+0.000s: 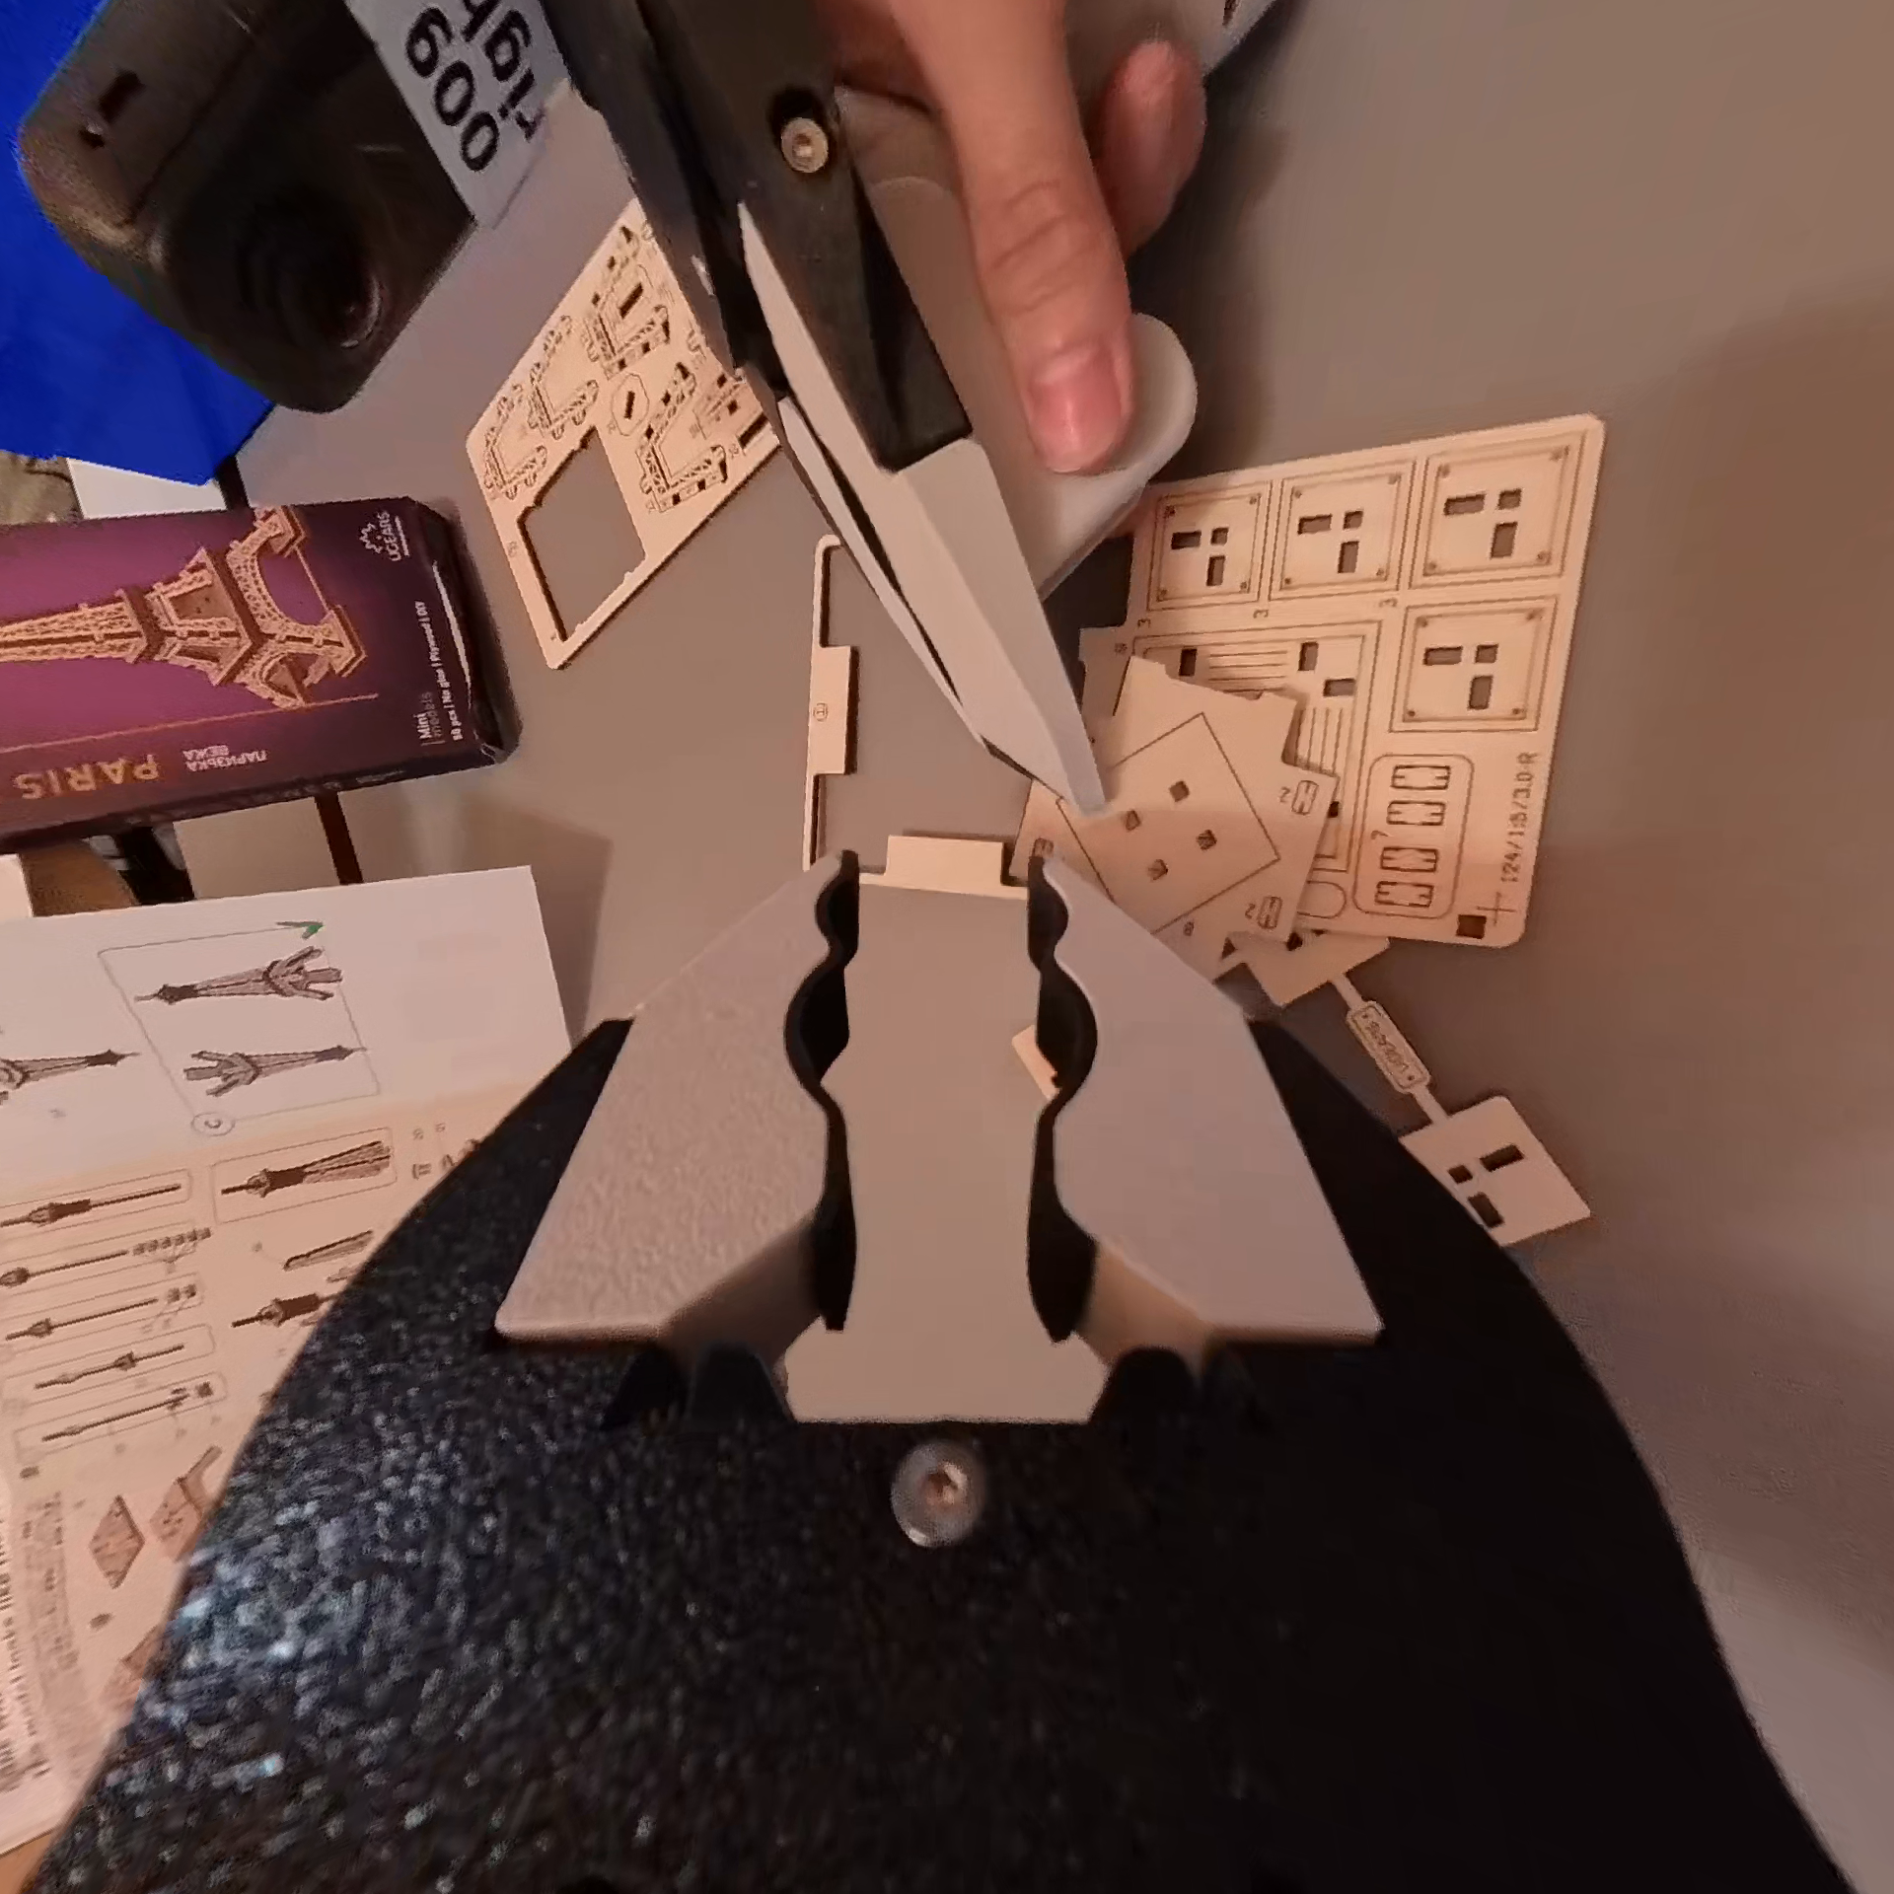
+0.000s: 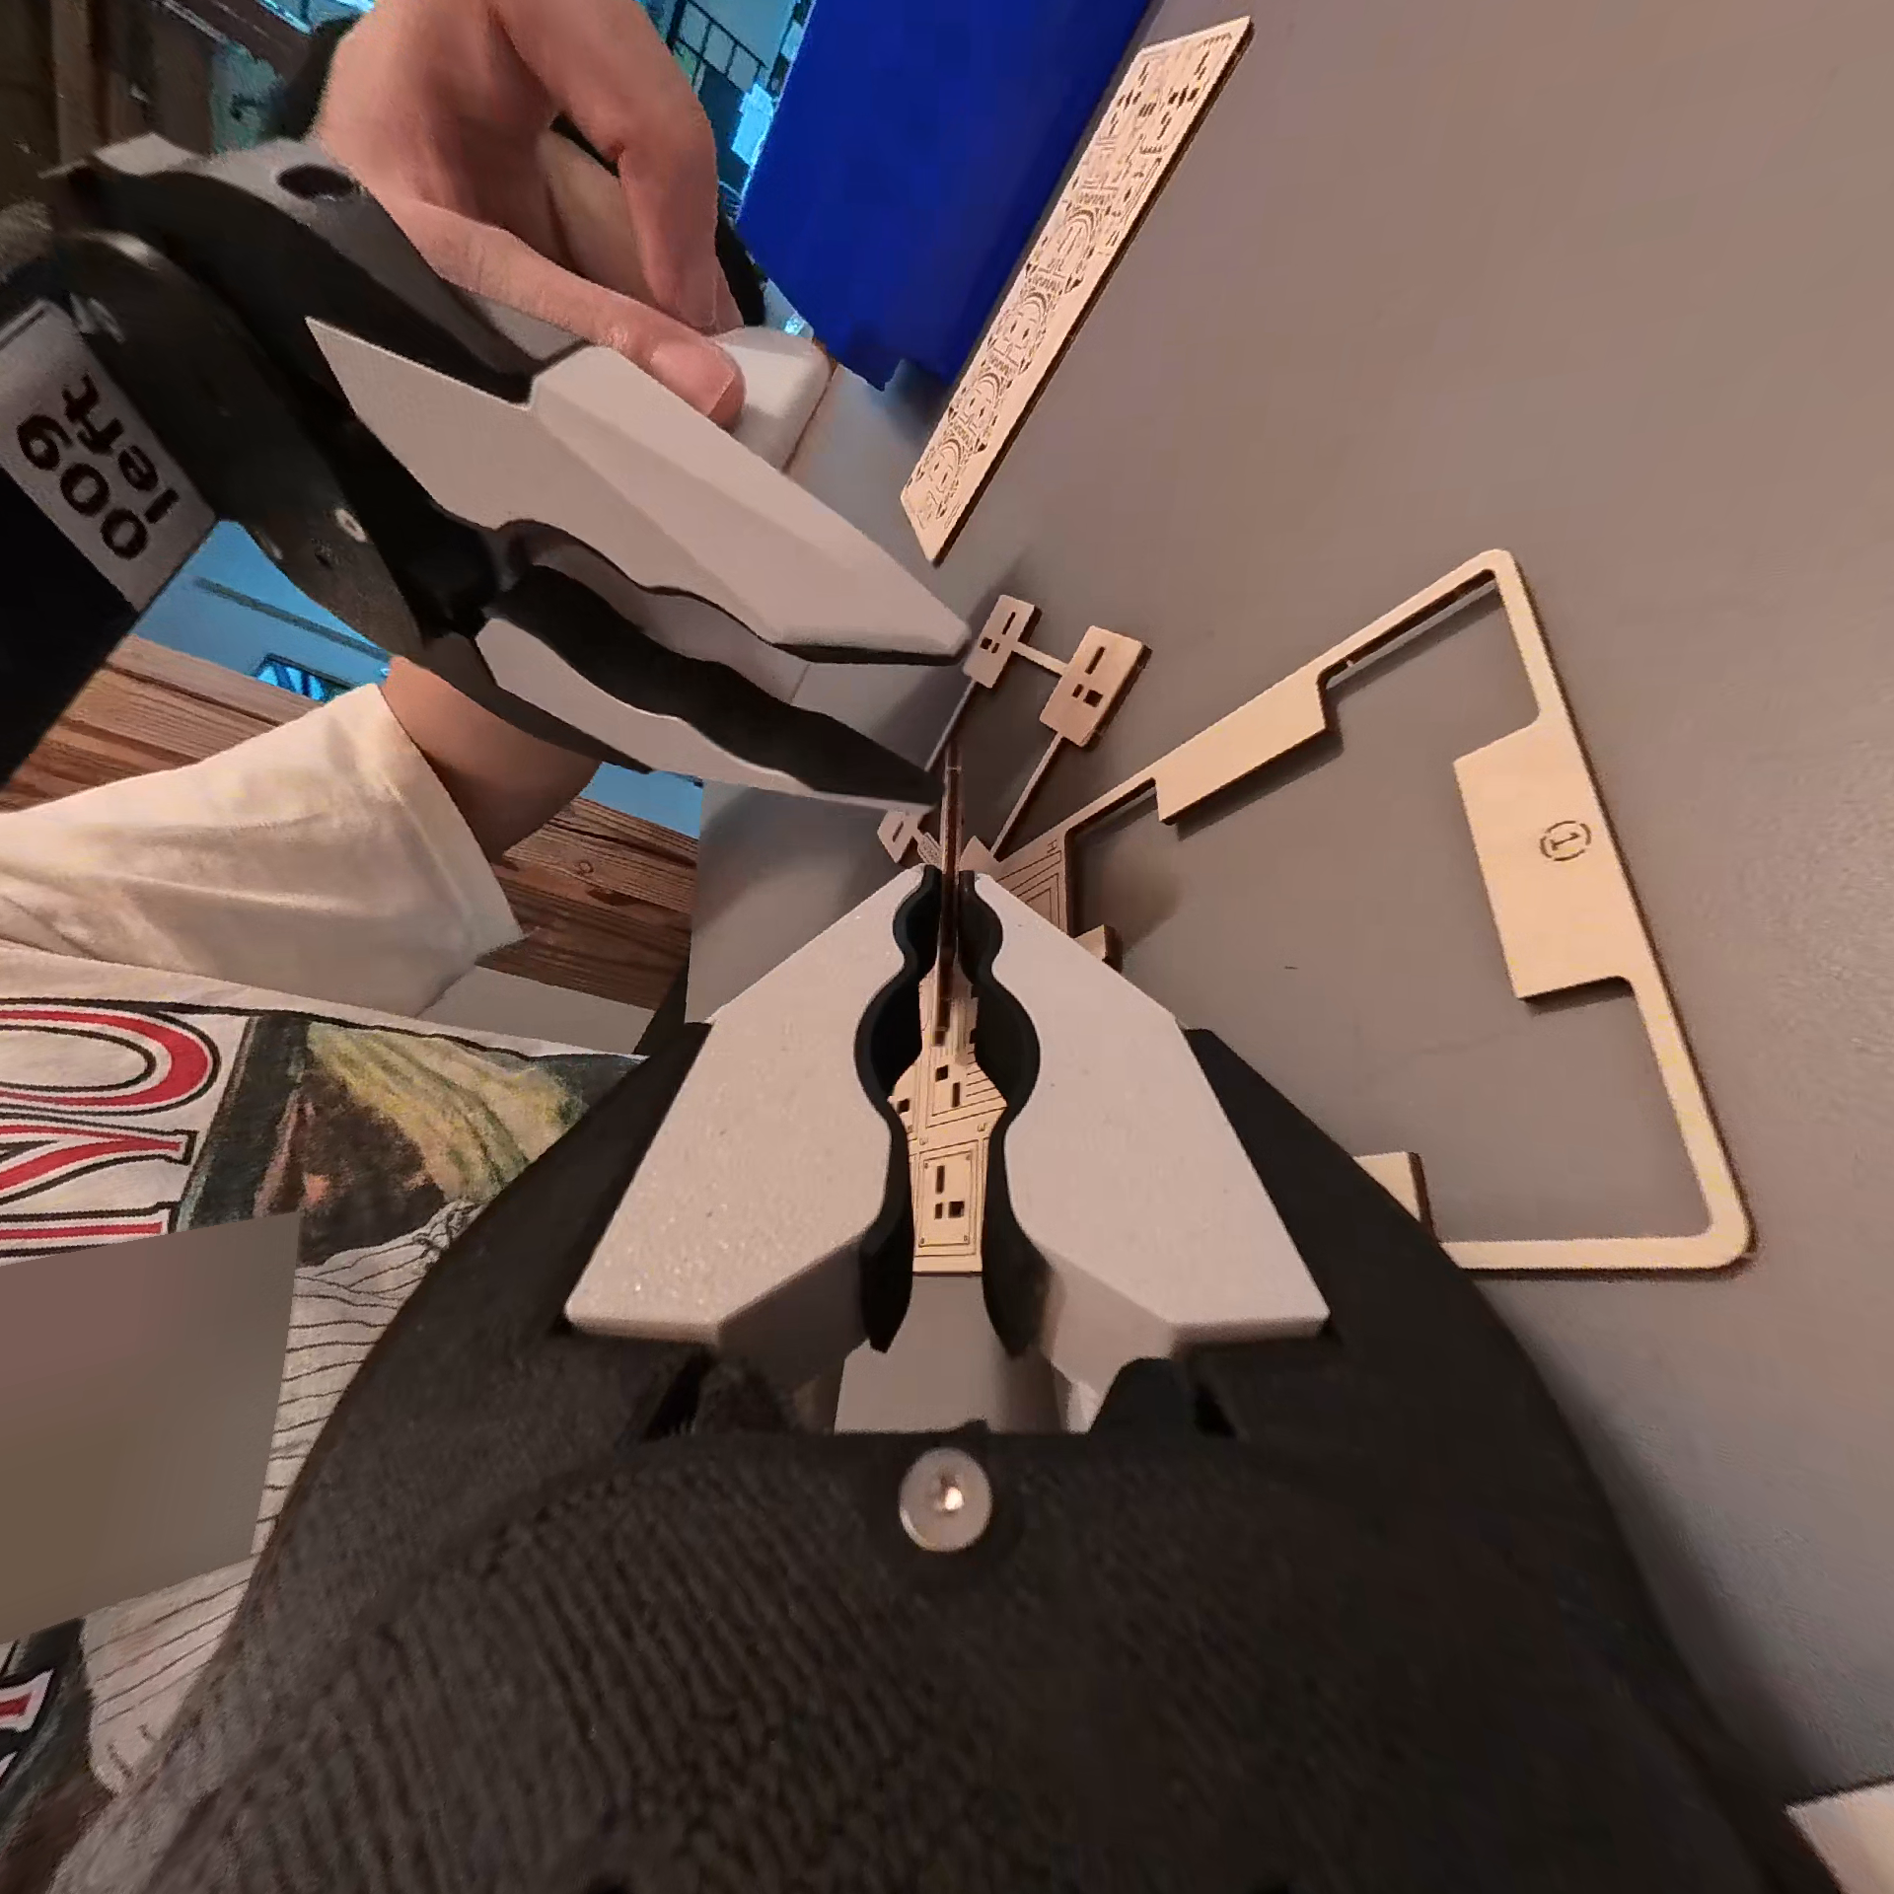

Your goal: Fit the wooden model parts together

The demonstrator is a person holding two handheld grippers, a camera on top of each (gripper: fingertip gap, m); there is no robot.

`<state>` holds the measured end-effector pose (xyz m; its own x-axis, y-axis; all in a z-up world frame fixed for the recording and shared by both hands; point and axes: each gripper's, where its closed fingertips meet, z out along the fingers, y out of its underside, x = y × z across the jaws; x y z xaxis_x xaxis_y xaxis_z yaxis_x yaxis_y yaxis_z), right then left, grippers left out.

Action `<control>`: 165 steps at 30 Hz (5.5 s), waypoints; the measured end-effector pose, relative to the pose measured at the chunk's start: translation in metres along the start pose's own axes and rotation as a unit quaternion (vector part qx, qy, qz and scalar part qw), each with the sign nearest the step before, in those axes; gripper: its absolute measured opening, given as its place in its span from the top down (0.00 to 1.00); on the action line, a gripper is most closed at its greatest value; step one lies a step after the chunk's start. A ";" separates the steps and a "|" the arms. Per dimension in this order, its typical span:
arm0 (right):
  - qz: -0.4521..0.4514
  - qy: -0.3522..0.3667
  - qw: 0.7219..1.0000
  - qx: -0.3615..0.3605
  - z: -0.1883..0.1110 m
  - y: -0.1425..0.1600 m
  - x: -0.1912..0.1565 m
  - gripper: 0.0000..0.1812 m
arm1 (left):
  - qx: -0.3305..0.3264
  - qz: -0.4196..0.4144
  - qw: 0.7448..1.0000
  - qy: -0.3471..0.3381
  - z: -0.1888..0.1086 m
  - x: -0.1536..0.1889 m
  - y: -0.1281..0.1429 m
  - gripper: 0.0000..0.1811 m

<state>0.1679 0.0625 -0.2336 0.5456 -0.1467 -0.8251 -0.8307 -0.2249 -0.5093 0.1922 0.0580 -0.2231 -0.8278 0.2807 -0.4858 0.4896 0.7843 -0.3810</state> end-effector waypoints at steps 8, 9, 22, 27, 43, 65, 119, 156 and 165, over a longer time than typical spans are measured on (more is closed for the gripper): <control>-0.014 0.010 1.000 -0.010 0.004 0.003 0.002 0.99 | -0.036 0.077 0.996 -0.004 0.003 0.003 -0.002 0.83; -0.019 0.014 1.000 -0.012 0.004 0.003 0.002 0.99 | -0.043 0.090 0.995 0.000 0.003 0.004 -0.002 0.84; -0.050 0.036 0.998 -0.031 0.010 0.008 0.005 0.98 | -0.064 0.125 0.982 0.128 0.018 0.004 0.000 0.74; -0.052 0.038 0.997 -0.035 0.010 0.009 0.006 0.98 | -0.055 0.126 0.981 0.137 0.021 0.003 0.000 0.70; -0.062 0.051 0.996 -0.050 0.013 0.011 0.008 0.98 | -0.072 0.111 0.978 0.163 0.026 0.010 0.004 0.73; -0.267 0.054 0.962 -0.016 0.000 0.000 -0.028 1.00 | 0.092 -0.194 0.971 0.108 -0.042 0.002 -0.017 0.88; -0.875 0.417 0.244 -0.042 0.015 -0.043 -0.051 1.00 | -0.010 -0.100 0.989 0.111 -0.068 0.025 0.015 1.00; -0.842 0.379 0.362 -0.127 0.026 -0.025 -0.002 1.00 | -0.026 -0.112 0.991 0.071 -0.022 0.037 0.026 0.98; -0.826 0.409 0.358 -0.150 0.005 -0.033 0.013 1.00 | -0.003 -0.135 0.988 0.069 -0.006 0.023 0.024 0.95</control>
<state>0.2015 0.0724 -0.2282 0.2168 0.2187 0.9514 0.6820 -0.7312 0.0127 0.1833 0.0863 -0.2380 -0.9580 0.1331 -0.2539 0.2436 0.8447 -0.4765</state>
